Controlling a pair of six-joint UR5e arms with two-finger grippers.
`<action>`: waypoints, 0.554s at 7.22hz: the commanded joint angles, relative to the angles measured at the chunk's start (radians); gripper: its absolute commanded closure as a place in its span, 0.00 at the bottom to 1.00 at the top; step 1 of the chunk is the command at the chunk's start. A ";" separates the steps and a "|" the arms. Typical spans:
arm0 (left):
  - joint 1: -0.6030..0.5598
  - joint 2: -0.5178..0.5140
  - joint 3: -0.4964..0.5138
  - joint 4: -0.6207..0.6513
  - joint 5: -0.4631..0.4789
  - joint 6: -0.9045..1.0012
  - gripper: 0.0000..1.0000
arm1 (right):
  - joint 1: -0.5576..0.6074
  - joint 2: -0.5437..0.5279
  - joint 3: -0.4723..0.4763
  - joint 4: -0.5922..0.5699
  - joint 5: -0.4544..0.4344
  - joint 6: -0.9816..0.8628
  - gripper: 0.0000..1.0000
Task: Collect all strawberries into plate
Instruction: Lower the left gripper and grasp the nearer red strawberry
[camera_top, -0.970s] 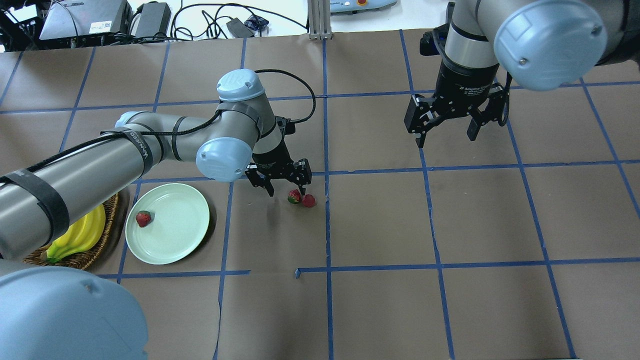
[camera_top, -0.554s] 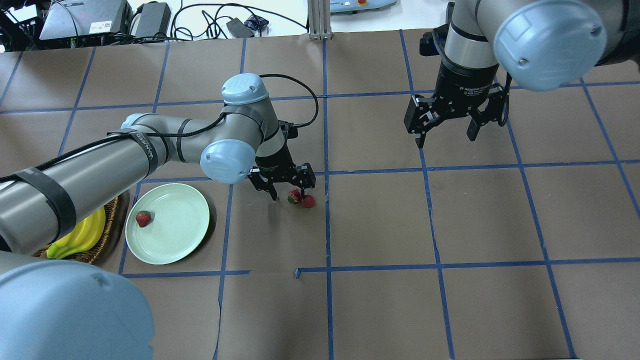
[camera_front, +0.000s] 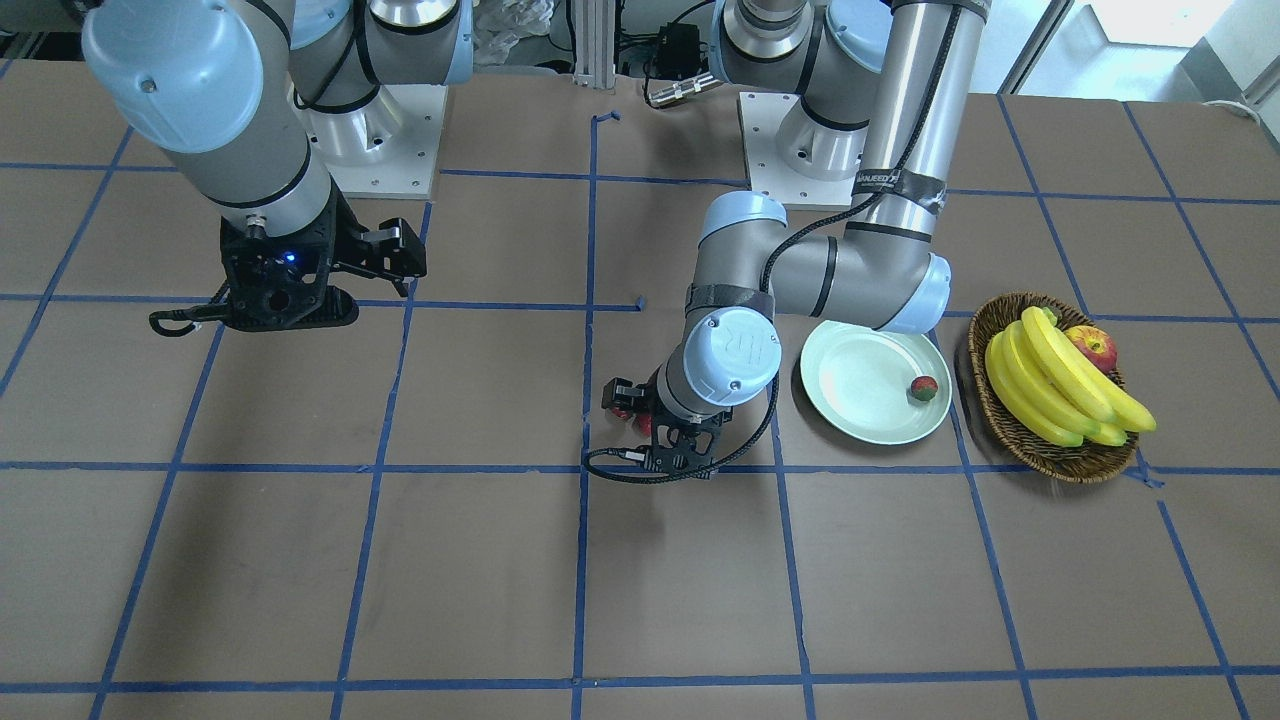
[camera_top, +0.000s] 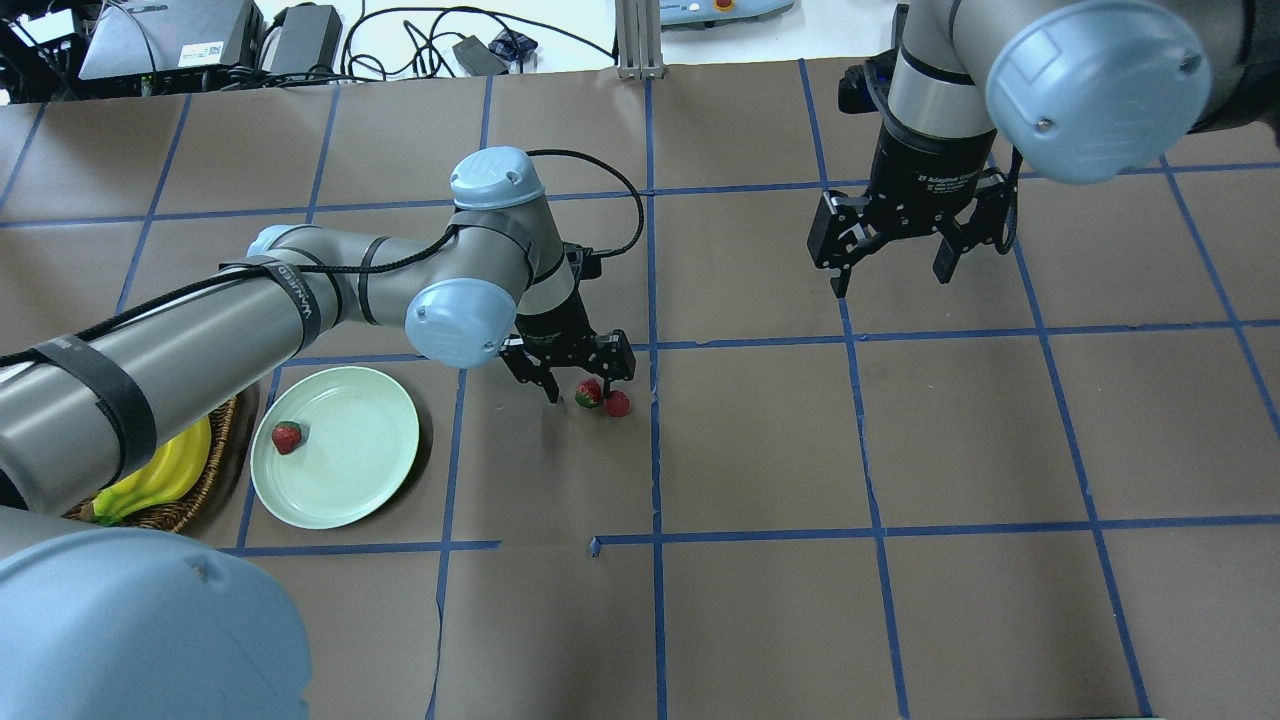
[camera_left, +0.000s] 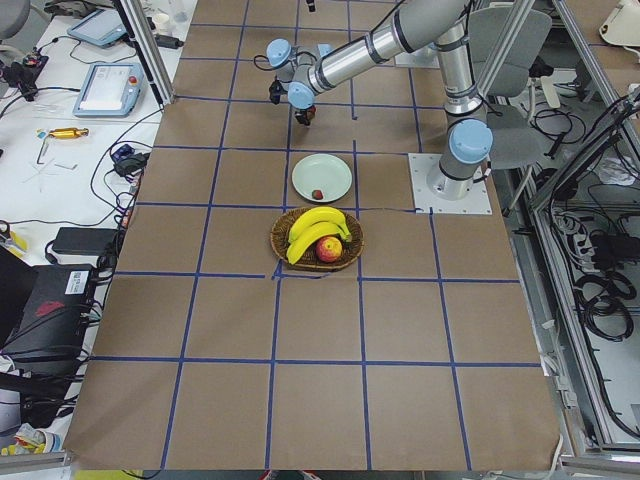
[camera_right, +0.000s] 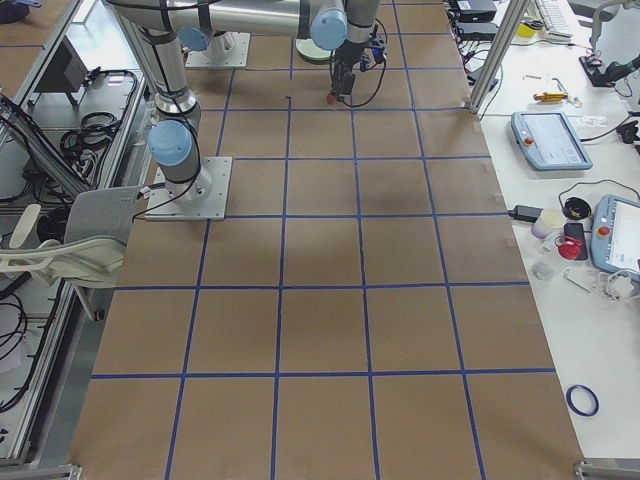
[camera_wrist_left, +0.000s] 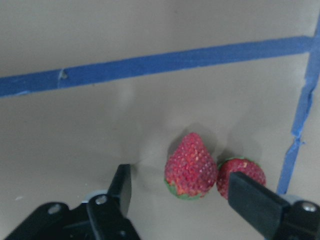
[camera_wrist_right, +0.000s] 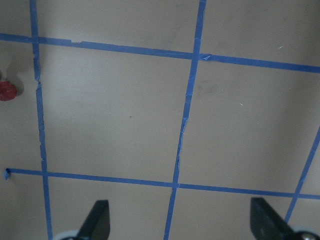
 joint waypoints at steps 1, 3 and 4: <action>0.002 0.005 0.003 0.008 0.003 0.002 0.25 | 0.000 0.000 0.003 -0.001 -0.001 0.000 0.00; 0.002 0.003 0.000 0.007 0.025 0.044 0.25 | 0.000 0.000 0.003 -0.001 0.001 -0.001 0.00; 0.003 0.003 0.000 0.005 0.042 0.074 0.28 | 0.000 0.000 0.003 -0.001 0.001 -0.001 0.00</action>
